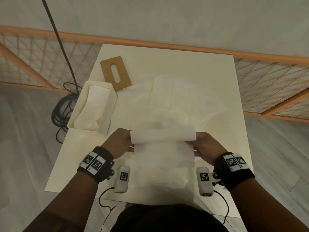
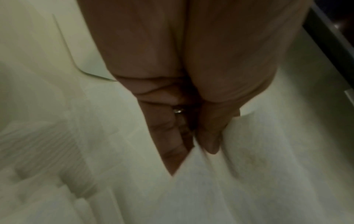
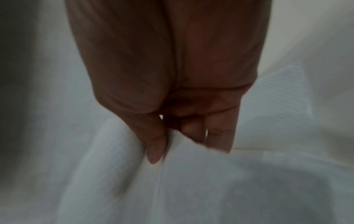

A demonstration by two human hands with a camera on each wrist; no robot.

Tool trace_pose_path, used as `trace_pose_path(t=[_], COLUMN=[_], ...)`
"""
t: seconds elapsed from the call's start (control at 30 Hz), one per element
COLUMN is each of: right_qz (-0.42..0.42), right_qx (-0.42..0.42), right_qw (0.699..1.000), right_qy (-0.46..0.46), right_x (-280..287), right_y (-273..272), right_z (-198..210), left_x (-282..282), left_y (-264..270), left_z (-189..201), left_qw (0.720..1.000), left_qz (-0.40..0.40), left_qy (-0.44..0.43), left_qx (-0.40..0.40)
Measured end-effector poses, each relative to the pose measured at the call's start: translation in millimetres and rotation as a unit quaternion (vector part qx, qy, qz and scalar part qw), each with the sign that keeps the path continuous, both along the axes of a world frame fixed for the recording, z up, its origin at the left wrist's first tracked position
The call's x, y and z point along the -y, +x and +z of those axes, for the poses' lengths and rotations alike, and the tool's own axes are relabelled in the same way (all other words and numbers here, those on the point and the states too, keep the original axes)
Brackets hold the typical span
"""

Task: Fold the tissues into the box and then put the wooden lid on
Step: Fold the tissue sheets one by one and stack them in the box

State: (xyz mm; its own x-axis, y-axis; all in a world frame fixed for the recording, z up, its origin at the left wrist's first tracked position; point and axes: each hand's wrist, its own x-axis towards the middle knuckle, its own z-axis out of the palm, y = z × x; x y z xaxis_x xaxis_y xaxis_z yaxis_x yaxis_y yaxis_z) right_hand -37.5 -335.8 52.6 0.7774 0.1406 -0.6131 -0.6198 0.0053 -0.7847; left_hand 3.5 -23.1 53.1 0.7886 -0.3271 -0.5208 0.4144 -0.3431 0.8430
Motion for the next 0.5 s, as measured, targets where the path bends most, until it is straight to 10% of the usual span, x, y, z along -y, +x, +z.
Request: trace_pose_path(t=[0.5], right_qz=[-0.004], right_qx=[-0.12], right_qw=[0.987], right_qy=[0.106], right_x=[0.0], right_y=[-26.5], right_z=[-13.7], left_x=[-6.7], left_y=[-30.1], left_z=[-26.6], left_qw=[0.975], left_qz=[0.05], left_qy=[-0.128], left_qx=[-0.172])
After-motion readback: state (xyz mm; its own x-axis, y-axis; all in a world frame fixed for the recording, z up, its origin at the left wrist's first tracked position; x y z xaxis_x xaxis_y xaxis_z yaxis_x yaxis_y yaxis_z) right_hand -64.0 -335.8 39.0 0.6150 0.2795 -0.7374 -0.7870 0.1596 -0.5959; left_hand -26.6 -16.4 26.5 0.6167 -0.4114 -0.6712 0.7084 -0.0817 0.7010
